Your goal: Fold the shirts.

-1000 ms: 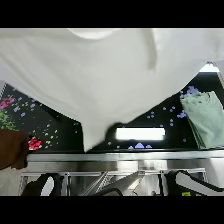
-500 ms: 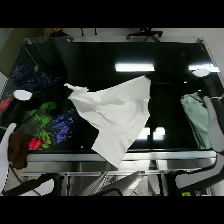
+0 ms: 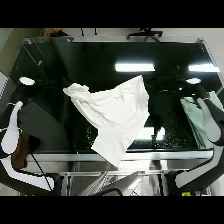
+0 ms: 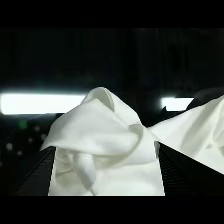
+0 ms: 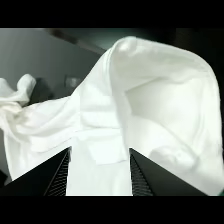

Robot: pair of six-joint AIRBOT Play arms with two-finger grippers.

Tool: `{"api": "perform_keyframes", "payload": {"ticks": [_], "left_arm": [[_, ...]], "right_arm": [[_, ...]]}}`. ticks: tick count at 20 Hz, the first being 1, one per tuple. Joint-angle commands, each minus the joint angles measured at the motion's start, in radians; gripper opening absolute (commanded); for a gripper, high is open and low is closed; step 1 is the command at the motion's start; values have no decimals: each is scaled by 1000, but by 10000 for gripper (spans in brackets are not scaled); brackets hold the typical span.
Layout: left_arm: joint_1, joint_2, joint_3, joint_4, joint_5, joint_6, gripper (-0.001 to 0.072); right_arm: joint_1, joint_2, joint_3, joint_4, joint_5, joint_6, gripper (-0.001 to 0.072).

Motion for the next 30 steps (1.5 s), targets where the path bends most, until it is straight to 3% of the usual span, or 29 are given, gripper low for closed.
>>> {"api": "perform_keyframes", "payload": {"ticks": [1,4,8,14,19,20,21,22,26,27,28,29,30], "left_arm": [[84,-22,109,40,-214,-55,694],[139,-22,112,117,-335,-113,694],[138,-21,0,114,-415,-114,695],[-3,-21,-205,99,-147,-98,694],[-114,-21,-210,102,-28,-98,673],[-127,-21,-210,107,-29,-95,472],[-135,-21,-210,110,-37,-79,169],[-135,-21,-210,109,-48,-63,15],[-119,-21,-210,108,-80,-64,17],[-112,-21,-210,107,-93,-64,16],[-105,-18,-210,101,-105,-64,16],[-94,-7,-210,98,-113,-65,14],[-88,16,-210,98,-116,-65,14]], "right_arm": [[-115,93,-6,-111,210,111,426],[-171,179,-75,-198,290,171,425],[-183,337,-325,-307,296,213,426],[-53,454,-706,-302,131,219,442],[126,408,-800,-236,-45,218,442],[159,388,-800,-215,-76,217,442],[188,365,-800,-194,-103,217,442],[215,338,-800,-172,-128,212,442],[272,249,-798,-22,-144,106,432],[277,246,-797,29,-135,72,374],[277,248,-792,85,-111,26,156],[276,257,-778,135,-89,-5,59],[276,279,-753,164,-71,-19,26]]}}
